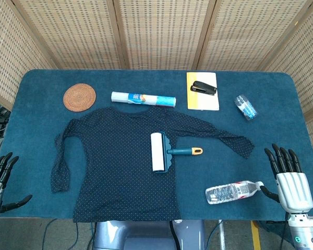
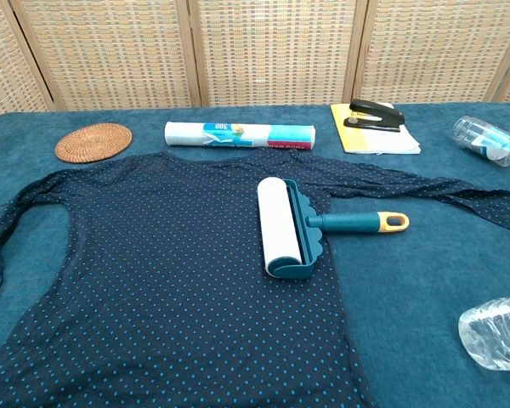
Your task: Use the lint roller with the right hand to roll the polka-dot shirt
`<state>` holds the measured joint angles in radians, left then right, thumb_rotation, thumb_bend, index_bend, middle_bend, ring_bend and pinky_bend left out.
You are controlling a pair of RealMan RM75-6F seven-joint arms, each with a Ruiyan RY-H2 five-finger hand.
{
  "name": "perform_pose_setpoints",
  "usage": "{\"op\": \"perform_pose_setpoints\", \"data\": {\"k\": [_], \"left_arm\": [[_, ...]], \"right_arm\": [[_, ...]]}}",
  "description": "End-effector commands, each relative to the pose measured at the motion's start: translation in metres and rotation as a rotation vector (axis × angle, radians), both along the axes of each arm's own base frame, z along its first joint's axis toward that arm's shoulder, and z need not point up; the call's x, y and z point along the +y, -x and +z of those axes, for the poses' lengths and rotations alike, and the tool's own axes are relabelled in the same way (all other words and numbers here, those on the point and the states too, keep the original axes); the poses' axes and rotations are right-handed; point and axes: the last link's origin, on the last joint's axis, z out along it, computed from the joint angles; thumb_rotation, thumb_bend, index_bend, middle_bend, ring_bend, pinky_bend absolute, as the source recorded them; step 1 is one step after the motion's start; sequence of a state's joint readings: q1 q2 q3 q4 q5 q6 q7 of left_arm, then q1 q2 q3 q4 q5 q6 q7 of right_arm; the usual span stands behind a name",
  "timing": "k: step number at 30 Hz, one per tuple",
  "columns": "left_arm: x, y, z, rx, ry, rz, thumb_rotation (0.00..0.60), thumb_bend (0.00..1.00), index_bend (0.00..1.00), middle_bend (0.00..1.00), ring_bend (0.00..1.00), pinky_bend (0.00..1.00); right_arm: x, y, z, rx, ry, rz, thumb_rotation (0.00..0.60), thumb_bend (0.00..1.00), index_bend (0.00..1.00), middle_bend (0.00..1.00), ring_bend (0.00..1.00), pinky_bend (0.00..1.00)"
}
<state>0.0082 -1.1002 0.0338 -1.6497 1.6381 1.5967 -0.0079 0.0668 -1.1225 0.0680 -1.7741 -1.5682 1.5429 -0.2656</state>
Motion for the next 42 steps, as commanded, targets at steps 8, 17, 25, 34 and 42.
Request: {"op": "perform_pose_setpoints", "data": {"k": [8, 17, 25, 34, 42], "left_arm": [[0.003, 0.002, 0.000, 0.006, 0.003, 0.007, 0.600, 0.00, 0.00, 0.00, 0.00, 0.00], [0.012, 0.002, -0.007, 0.041, 0.004, 0.026, 0.600, 0.00, 0.00, 0.00, 0.00, 0.00], [0.019, 0.007, -0.009, 0.052, 0.003, 0.067, 0.600, 0.00, 0.00, 0.00, 0.00, 0.00], [0.025, 0.013, -0.009, 0.051, 0.010, 0.094, 0.600, 0.00, 0.00, 0.00, 0.00, 0.00], [0.027, 0.014, -0.010, 0.054, 0.014, 0.100, 0.600, 0.00, 0.00, 0.00, 0.00, 0.00]], "right_arm": [[-0.023, -0.008, -0.005, 0.006, -0.085, 0.011, 0.600, 0.00, 0.00, 0.00, 0.00, 0.00], [-0.126, -0.059, -0.038, 0.170, -0.287, 0.095, 0.600, 0.00, 0.00, 0.72, 0.71, 0.85], [-0.169, -0.089, -0.091, 0.121, -0.436, 0.033, 0.600, 0.00, 0.05, 0.97, 1.00, 1.00], [-0.190, -0.118, -0.141, 0.086, -0.492, -0.050, 0.600, 0.17, 0.30, 0.99, 1.00, 1.00], [-0.189, -0.129, -0.171, 0.119, -0.511, -0.049, 0.600, 0.31, 0.34, 0.99, 1.00, 1.00]]}}
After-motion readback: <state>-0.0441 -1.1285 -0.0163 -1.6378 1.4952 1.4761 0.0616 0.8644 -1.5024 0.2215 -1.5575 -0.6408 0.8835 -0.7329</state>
